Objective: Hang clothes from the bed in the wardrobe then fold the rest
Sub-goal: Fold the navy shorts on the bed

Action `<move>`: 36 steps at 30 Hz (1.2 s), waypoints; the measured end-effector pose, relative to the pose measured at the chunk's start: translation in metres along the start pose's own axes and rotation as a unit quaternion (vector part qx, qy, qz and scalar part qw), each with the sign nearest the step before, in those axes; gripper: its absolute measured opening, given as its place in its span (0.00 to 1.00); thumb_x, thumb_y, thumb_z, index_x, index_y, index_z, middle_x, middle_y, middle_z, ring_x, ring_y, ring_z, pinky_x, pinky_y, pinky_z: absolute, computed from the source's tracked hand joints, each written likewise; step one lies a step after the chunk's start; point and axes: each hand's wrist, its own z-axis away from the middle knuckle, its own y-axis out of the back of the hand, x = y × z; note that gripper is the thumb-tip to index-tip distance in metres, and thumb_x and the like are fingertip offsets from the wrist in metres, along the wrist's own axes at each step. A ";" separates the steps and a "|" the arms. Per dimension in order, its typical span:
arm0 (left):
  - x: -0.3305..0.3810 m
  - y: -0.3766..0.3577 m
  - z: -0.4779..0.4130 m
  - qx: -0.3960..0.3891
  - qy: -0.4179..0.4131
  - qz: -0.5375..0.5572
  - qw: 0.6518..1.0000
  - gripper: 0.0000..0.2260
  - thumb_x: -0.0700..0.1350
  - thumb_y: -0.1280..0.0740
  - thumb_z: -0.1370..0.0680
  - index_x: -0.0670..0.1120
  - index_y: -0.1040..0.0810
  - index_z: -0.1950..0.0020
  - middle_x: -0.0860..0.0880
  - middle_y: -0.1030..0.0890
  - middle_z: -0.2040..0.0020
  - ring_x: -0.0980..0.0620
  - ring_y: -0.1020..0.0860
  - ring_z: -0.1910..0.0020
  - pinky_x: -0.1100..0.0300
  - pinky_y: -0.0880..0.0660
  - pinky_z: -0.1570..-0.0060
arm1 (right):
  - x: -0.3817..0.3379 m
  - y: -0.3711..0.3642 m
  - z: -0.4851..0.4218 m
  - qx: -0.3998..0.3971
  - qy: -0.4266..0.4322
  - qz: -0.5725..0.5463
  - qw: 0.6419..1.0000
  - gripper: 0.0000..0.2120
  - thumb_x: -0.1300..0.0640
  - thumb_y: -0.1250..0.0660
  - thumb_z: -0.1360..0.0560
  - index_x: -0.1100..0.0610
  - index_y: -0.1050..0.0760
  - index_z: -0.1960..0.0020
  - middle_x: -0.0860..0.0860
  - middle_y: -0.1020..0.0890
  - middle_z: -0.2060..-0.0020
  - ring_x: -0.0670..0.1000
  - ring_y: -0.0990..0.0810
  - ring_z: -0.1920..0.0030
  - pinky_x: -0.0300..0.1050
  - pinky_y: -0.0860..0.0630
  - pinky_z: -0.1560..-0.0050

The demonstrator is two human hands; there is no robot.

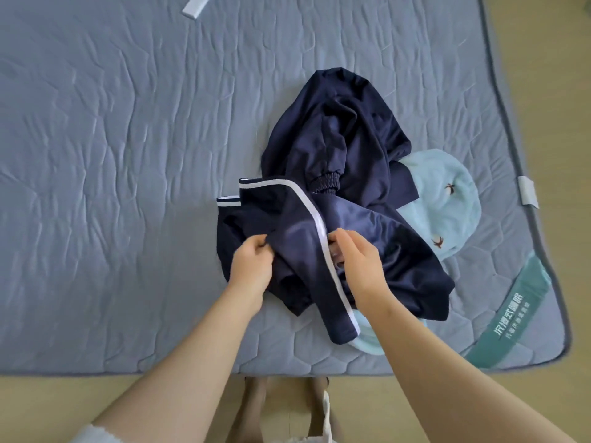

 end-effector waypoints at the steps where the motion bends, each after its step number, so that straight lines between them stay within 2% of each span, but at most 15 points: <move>1: 0.005 0.009 -0.006 0.055 0.022 0.065 0.996 0.09 0.39 0.41 0.22 0.49 0.25 0.59 0.47 0.22 0.60 0.50 0.25 0.63 0.56 0.28 0.62 | 0.003 0.005 -0.001 0.048 -0.013 0.058 0.997 0.09 0.52 0.40 0.23 0.48 0.22 0.57 0.43 0.21 0.63 0.46 0.25 0.61 0.40 0.29 0.59; 4: 0.009 0.026 -0.016 0.189 0.003 0.004 0.982 0.06 0.35 0.44 0.23 0.43 0.30 0.53 0.38 0.23 0.50 0.40 0.24 0.52 0.48 0.27 0.51 | 0.008 0.009 -0.014 0.136 0.027 0.302 0.943 0.17 0.57 0.42 0.24 0.52 0.30 0.35 0.51 0.26 0.39 0.55 0.30 0.42 0.47 0.33 0.47; 7: 0.008 0.008 -0.009 0.147 -0.001 -0.116 0.982 0.16 0.36 0.44 0.24 0.43 0.33 0.37 0.40 0.25 0.41 0.38 0.26 0.42 0.49 0.29 0.42 | 0.002 -0.002 -0.039 0.087 0.081 0.466 0.877 0.29 0.51 0.37 0.24 0.49 0.44 0.27 0.52 0.40 0.27 0.58 0.41 0.31 0.54 0.42 0.34; 10: 0.017 -0.008 -0.008 0.149 -0.031 -0.051 0.987 0.23 0.37 0.42 0.25 0.47 0.37 0.29 0.46 0.31 0.32 0.42 0.29 0.37 0.52 0.33 0.39 | -0.002 -0.011 -0.059 0.041 0.042 0.540 0.840 0.17 0.51 0.37 0.25 0.53 0.34 0.39 0.54 0.24 0.42 0.59 0.32 0.37 0.52 0.39 0.43; 11: 0.019 -0.006 -0.011 0.155 -0.037 -0.035 0.987 0.24 0.40 0.40 0.24 0.48 0.38 0.29 0.47 0.33 0.30 0.43 0.31 0.36 0.53 0.34 0.39 | 0.001 -0.018 -0.055 0.036 0.048 0.542 0.838 0.09 0.52 0.38 0.25 0.54 0.32 0.48 0.54 0.22 0.52 0.59 0.28 0.42 0.50 0.40 0.49; 13: 0.014 0.006 -0.019 0.140 -0.006 -0.028 0.990 0.25 0.46 0.36 0.24 0.49 0.39 0.28 0.49 0.37 0.29 0.46 0.32 0.36 0.54 0.34 0.42 | 0.016 -0.036 -0.032 -0.023 0.103 0.518 0.849 0.08 0.52 0.37 0.26 0.54 0.34 0.57 0.53 0.23 0.60 0.59 0.25 0.50 0.48 0.40 0.54; 16: -0.008 0.037 -0.027 0.081 0.112 -0.001 0.990 0.31 0.53 0.30 0.28 0.48 0.38 0.29 0.47 0.33 0.31 0.45 0.29 0.37 0.51 0.31 0.39 | 0.037 -0.068 0.014 -0.311 0.090 0.393 0.861 0.09 0.50 0.32 0.27 0.54 0.24 0.52 0.51 0.20 0.56 0.53 0.22 0.53 0.42 0.33 0.55; 18: -0.020 0.052 -0.028 0.095 0.108 -0.064 0.987 0.31 0.53 0.30 0.28 0.47 0.37 0.30 0.44 0.31 0.33 0.42 0.28 0.39 0.48 0.30 0.38 | 0.042 -0.077 0.022 -0.391 -0.009 0.293 0.872 0.09 0.53 0.32 0.27 0.54 0.20 0.48 0.48 0.19 0.55 0.45 0.23 0.54 0.37 0.30 0.53; 21: -0.026 0.057 -0.026 0.116 0.016 -0.150 0.982 0.29 0.50 0.33 0.25 0.47 0.39 0.28 0.46 0.35 0.29 0.48 0.29 0.43 0.56 0.33 0.48 | 0.039 -0.070 -0.002 -0.122 -0.037 0.240 0.962 0.06 0.59 0.37 0.26 0.52 0.23 0.52 0.49 0.21 0.57 0.50 0.24 0.55 0.43 0.26 0.52; 23: -0.026 0.051 -0.031 0.076 -0.014 -0.163 0.984 0.29 0.48 0.33 0.25 0.49 0.41 0.26 0.49 0.38 0.28 0.51 0.32 0.42 0.58 0.36 0.49 | 0.034 -0.059 -0.022 0.056 -0.013 0.259 0.964 0.05 0.60 0.38 0.28 0.53 0.30 0.53 0.54 0.23 0.51 0.56 0.25 0.51 0.47 0.28 0.50; 24: -0.025 0.046 -0.035 0.055 -0.020 -0.172 0.983 0.30 0.48 0.33 0.25 0.49 0.41 0.26 0.50 0.38 0.28 0.52 0.32 0.41 0.58 0.36 0.48 | 0.032 -0.055 -0.031 0.088 -0.017 0.248 0.965 0.07 0.60 0.37 0.28 0.54 0.31 0.50 0.55 0.24 0.47 0.57 0.26 0.48 0.48 0.29 0.49; 27: -0.026 0.033 -0.044 0.012 -0.037 -0.243 0.969 0.28 0.47 0.34 0.25 0.51 0.40 0.27 0.52 0.41 0.27 0.54 0.32 0.41 0.59 0.37 0.48 | 0.037 -0.053 -0.048 0.037 -0.085 0.216 0.972 0.27 0.58 0.34 0.27 0.56 0.39 0.31 0.55 0.34 0.35 0.57 0.30 0.39 0.48 0.30 0.44; 29: -0.028 0.027 -0.049 -0.009 -0.037 -0.312 0.949 0.26 0.48 0.36 0.24 0.53 0.40 0.27 0.52 0.45 0.25 0.48 0.36 0.33 0.55 0.34 0.44 | 0.047 -0.056 -0.056 0.014 -0.111 0.223 0.968 0.32 0.56 0.33 0.27 0.54 0.42 0.27 0.54 0.38 0.33 0.57 0.30 0.37 0.46 0.32 0.44; 33: -0.035 0.030 -0.049 -0.030 -0.071 -0.485 0.871 0.26 0.49 0.38 0.23 0.56 0.43 0.28 0.50 0.51 0.24 0.41 0.44 0.30 0.48 0.38 0.34 | 0.052 -0.069 -0.063 0.018 -0.090 0.285 0.954 0.11 0.53 0.34 0.26 0.56 0.28 0.45 0.54 0.35 0.45 0.59 0.29 0.43 0.48 0.30 0.45; 36: -0.032 0.041 -0.044 0.036 -0.104 -0.563 0.819 0.27 0.48 0.36 0.25 0.56 0.42 0.29 0.47 0.44 0.27 0.41 0.43 0.33 0.50 0.42 0.36 | 0.045 -0.080 -0.052 -0.010 -0.009 0.240 0.971 0.09 0.55 0.36 0.24 0.57 0.28 0.46 0.51 0.28 0.50 0.53 0.26 0.49 0.45 0.27 0.50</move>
